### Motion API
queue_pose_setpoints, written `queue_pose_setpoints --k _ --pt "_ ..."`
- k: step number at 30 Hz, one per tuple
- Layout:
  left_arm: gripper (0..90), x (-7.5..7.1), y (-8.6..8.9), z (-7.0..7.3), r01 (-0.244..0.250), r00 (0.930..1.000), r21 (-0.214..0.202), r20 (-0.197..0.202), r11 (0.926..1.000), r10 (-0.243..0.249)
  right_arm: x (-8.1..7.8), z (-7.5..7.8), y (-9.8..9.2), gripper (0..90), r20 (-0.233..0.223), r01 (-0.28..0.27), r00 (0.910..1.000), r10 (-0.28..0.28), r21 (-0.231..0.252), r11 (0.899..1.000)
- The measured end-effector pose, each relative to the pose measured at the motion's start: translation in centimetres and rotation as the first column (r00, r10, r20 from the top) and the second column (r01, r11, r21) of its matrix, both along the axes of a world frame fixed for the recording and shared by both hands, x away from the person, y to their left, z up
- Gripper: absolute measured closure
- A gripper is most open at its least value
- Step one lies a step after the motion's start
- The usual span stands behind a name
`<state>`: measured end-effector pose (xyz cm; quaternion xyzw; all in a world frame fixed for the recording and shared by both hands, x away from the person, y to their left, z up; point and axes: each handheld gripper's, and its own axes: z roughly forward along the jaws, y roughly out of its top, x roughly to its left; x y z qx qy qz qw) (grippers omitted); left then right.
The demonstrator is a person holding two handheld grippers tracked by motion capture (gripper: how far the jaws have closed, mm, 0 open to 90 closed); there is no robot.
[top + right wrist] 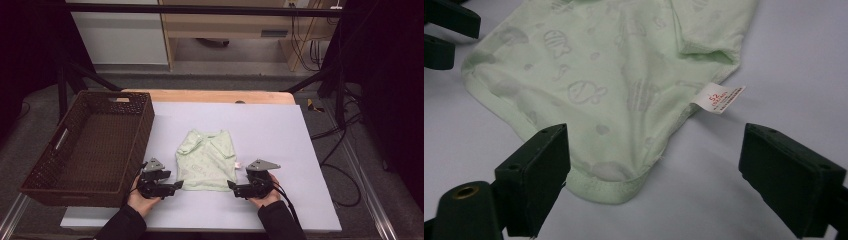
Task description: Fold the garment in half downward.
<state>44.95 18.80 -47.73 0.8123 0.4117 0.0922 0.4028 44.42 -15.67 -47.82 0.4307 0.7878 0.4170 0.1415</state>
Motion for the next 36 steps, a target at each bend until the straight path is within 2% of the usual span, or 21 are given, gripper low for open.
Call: queue_pose_setpoints --k 5,6,12,16,18,25,27,28,32,33,36 --pt "43.9 0.0 0.0 -0.1 -0.001 1.0000 0.009 -0.007 1.0000 0.001 0.0 0.1 -0.2 25.1 -0.004 0.028 0.9996 -0.028 0.004 1.000" --pt "47.9 0.0 -0.1 -0.1 0.004 0.9999 0.003 -0.015 1.0000 -0.004 0.0 0.2 -0.3 30.7 -0.006 0.038 0.9993 -0.038 -0.001 0.999" --pt "61.1 0.0 -0.3 -0.1 0.006 0.9998 0.006 -0.021 1.0000 -0.006 0.0 0.1 -0.2 46.2 -0.030 0.031 0.9991 -0.031 -0.007 0.999" --pt "66.9 0.0 -0.5 -0.2 0.001 0.9998 0.007 -0.021 1.0000 -0.001 0.0 0.0 0.0 51.4 -0.037 0.025 0.9990 -0.026 -0.020 0.999" --pt "70.7 -0.1 -0.5 -0.2 -0.006 0.9999 0.012 -0.015 0.9999 0.006 0.1 -0.1 0.2 53.7 -0.040 0.034 0.9985 -0.036 -0.056 0.998" --pt "79.4 -0.2 -0.8 -0.2 -0.035 0.9990 0.014 -0.028 0.9993 0.035 0.0 -0.2 0.6 60.1 -0.048 0.033 0.9981 -0.037 -0.094 0.995" --pt "84.3 -0.2 -0.9 -0.2 -0.045 0.9984 0.016 -0.033 0.9989 0.045 -0.1 -0.2 0.9 66.3 -0.050 0.022 0.9984 -0.026 -0.086 0.996" --pt "84.3 -0.2 -0.9 -0.2 -0.049 0.9981 0.017 -0.035 0.9986 0.050 -0.1 -0.2 0.9 66.3 -0.050 0.022 0.9984 -0.026 -0.086 0.996" --pt "86.5 -0.4 -1.1 -0.1 -0.065 0.9973 0.027 -0.033 0.9975 0.066 -0.1 -0.2 1.1 76.6 -0.066 0.016 0.9976 -0.021 -0.076 0.997" --pt "86.7 -0.5 -1.2 -0.1 -0.067 0.9972 0.030 -0.032 0.9973 0.067 -0.1 -0.2 1.2 84.4 -0.087 0.012 0.9961 -0.017 -0.060 0.998" --pt "86.8 -0.7 -1.2 0.0 -0.067 0.9968 0.030 -0.041 0.9973 0.068 -0.1 -0.1 1.2 86.8 -0.098 0.009 0.9951 -0.014 -0.052 0.999"
